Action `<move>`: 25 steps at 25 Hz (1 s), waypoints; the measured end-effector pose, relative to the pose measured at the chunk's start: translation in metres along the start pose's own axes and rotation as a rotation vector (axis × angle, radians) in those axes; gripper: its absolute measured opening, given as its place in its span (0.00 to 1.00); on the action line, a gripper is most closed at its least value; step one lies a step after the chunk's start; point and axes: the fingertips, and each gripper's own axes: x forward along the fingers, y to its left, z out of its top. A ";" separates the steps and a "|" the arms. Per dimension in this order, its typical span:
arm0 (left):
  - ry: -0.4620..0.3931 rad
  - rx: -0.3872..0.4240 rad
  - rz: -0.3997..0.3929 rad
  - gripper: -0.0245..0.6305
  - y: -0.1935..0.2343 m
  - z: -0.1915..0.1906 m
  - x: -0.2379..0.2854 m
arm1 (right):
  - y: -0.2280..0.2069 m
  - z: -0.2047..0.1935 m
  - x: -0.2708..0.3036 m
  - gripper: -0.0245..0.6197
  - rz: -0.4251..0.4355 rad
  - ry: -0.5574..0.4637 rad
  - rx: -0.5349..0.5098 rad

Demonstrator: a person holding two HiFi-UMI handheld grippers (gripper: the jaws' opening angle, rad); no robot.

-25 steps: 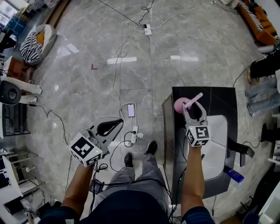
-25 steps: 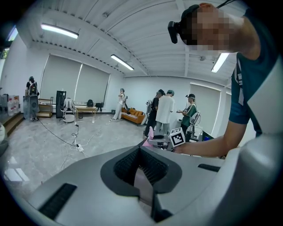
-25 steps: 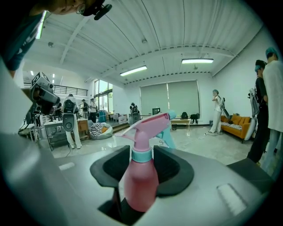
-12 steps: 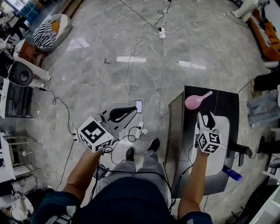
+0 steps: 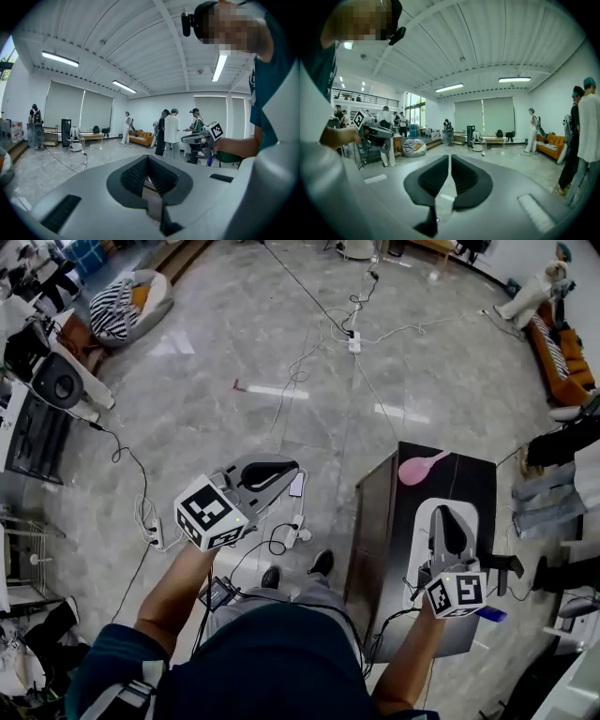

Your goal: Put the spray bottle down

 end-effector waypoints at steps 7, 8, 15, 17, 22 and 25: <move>-0.040 0.054 -0.008 0.05 -0.024 0.023 -0.062 | 0.069 0.053 -0.039 0.05 0.028 0.037 0.029; -0.046 0.058 -0.007 0.05 -0.027 0.023 -0.069 | 0.074 0.057 -0.046 0.05 0.022 0.030 0.023; -0.054 0.056 0.000 0.05 -0.046 0.016 -0.104 | 0.103 0.075 -0.087 0.05 0.001 -0.002 -0.006; -0.059 0.058 -0.001 0.05 -0.050 0.016 -0.112 | 0.109 0.079 -0.096 0.05 -0.006 -0.006 -0.015; -0.065 0.057 -0.005 0.05 -0.060 0.016 -0.123 | 0.116 0.080 -0.112 0.05 -0.024 -0.004 -0.012; -0.065 0.058 -0.009 0.05 -0.065 0.015 -0.120 | 0.114 0.078 -0.117 0.05 -0.027 -0.003 -0.011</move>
